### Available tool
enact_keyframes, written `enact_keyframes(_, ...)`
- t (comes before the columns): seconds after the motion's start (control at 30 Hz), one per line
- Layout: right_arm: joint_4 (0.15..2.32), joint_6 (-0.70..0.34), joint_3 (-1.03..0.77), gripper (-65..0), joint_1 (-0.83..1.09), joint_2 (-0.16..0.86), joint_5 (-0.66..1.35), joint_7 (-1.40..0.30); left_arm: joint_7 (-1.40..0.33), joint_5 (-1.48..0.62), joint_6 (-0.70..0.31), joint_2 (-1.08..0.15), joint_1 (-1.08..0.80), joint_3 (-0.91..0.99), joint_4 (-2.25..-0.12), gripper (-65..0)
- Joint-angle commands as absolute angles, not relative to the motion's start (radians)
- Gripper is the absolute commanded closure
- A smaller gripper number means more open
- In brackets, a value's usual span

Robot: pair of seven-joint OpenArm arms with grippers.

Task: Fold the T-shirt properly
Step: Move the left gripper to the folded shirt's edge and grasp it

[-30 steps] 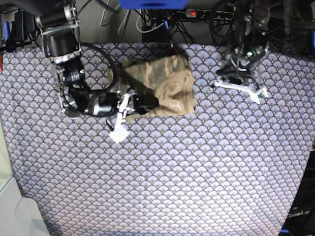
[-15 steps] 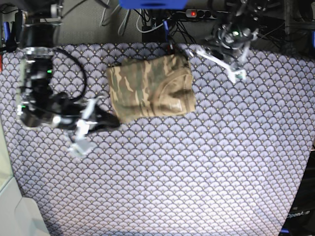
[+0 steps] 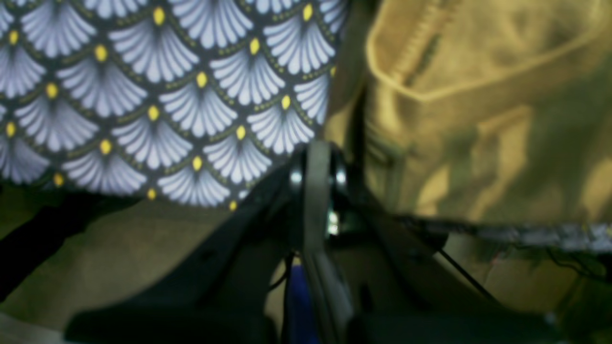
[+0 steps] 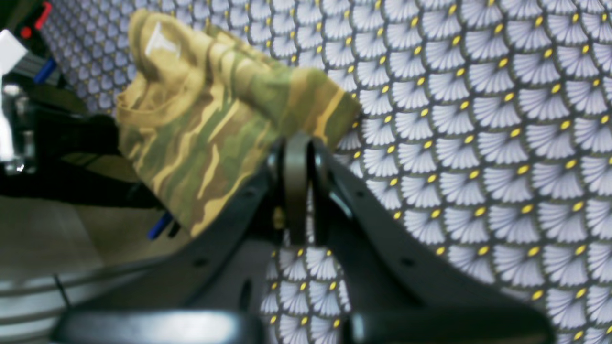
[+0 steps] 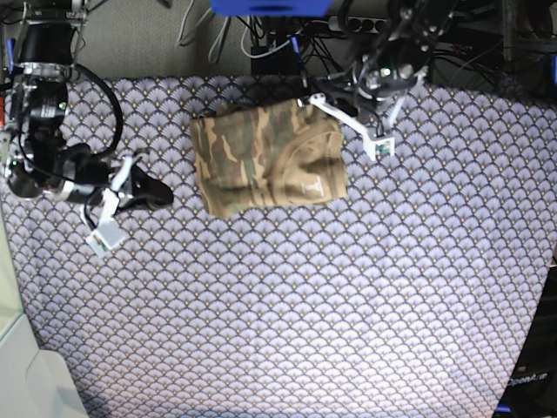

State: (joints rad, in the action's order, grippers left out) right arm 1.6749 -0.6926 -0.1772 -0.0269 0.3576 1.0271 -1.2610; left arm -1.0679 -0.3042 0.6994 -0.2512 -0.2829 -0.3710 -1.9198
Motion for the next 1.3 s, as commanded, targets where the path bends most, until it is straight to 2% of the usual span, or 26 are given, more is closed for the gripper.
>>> enact_keyframes(0.0, 1.693, -0.698, -0.194, -0.2, -0.038, 0.374, 1.049, -1.241, -1.063, -0.300, 0.698, -0.245, -0.262, -0.371, -1.919, -0.8)
enact_keyframes(0.27, 1.693, -0.698, -0.209, -0.3, -0.028, 0.383, 1.049, -1.262, -1.049, -0.300, 0.698, -0.217, -0.147, -0.437, -1.782, -0.8)
enact_keyframes(0.53, 1.693, -0.698, -0.206, -0.3, -0.028, 0.369, 1.049, -1.279, -1.047, -0.300, 0.698, -0.104, 0.042, -0.472, -1.616, -0.8)
enact_keyframes(0.83, 1.687, -0.698, -0.206, -0.3, 0.002, 0.361, 1.047, -1.273, -0.937, -0.300, 0.698, -0.082, 0.263, -0.466, -1.369, -0.8)
enact_keyframes(0.93, 1.685, -0.698, -0.206, -0.3, 0.015, 0.369, 1.046, -1.268, -0.989, -0.300, 0.698, -0.087, 0.302, -0.466, -1.374, -0.8)
enact_keyframes(1.03, 1.685, -0.698, -0.206, -0.3, 0.012, 0.395, 1.046, -1.248, -1.110, -0.298, 0.698, -0.120, 0.295, -0.463, -1.475, -0.8)
enact_keyframes(1.17, 1.661, -0.698, -0.206, -0.3, -0.012, 0.420, 1.015, -1.204, -1.236, -0.297, 0.698, -0.163, 0.179, -0.441, -1.656, -0.8)
enact_keyframes(1.27, 1.626, -0.698, -0.206, -0.3, -0.056, 0.420, 0.937, -1.205, -1.270, -0.298, 0.698, -0.193, 0.061, -0.381, -1.739, -0.8)
